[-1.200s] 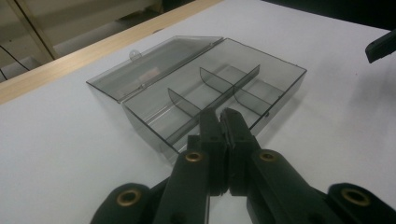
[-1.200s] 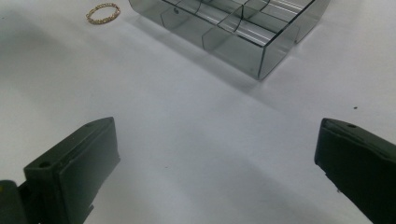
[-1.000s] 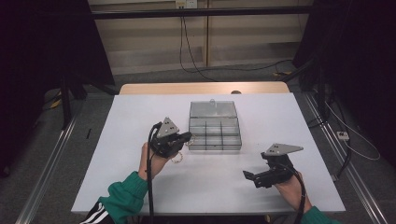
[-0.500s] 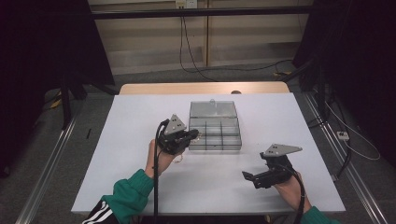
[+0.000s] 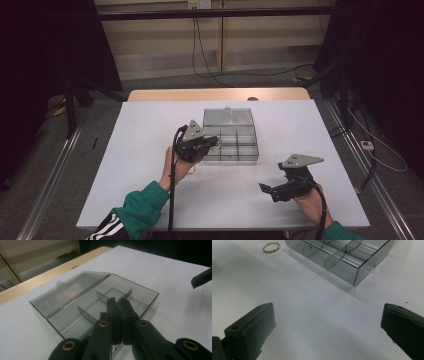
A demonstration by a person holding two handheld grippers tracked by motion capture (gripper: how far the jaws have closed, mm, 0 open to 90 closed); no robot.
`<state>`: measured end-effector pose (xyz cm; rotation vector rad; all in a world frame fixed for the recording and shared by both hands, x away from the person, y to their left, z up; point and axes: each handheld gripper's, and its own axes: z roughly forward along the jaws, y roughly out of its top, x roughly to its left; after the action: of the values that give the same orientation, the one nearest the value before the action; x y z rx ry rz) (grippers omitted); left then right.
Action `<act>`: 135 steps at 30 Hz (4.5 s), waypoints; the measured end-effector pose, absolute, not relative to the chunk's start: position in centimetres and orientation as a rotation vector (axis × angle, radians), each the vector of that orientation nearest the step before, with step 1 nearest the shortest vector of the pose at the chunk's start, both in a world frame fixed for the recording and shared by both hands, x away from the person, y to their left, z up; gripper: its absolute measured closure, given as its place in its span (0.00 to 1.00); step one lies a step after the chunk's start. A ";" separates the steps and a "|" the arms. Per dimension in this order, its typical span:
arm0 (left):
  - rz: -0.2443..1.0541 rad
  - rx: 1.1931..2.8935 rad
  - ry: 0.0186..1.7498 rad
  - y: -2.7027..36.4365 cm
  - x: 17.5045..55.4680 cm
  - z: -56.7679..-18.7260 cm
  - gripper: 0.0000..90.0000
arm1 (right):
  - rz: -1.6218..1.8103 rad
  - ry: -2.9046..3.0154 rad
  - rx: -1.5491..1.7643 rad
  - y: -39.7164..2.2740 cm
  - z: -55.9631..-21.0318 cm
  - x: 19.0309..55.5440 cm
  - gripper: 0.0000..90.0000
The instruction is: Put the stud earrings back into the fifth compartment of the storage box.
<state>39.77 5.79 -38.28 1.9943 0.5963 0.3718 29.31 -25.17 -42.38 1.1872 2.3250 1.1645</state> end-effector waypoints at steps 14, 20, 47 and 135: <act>0.362 2.005 0.590 4.6 40.7 -39.0 0.99 | 1.162 2.334 1.180 -25.1 -42.5 29.3 0.00; 0.353 2.012 0.594 4.2 41.1 -39.4 0.98 | 1.159 2.348 1.168 -25.1 -42.5 29.3 0.00; 0.285 2.053 0.598 2.4 42.0 -41.6 0.98 | 1.161 2.355 1.161 -25.0 -42.4 29.2 0.00; 0.360 2.117 0.820 13.3 38.9 -40.6 0.00 | 1.189 2.348 1.159 -25.0 -42.1 29.1 0.00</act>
<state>38.90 13.31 -40.61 2.1175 0.8205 0.3600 29.10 -25.03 -42.12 1.1593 2.3479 1.1887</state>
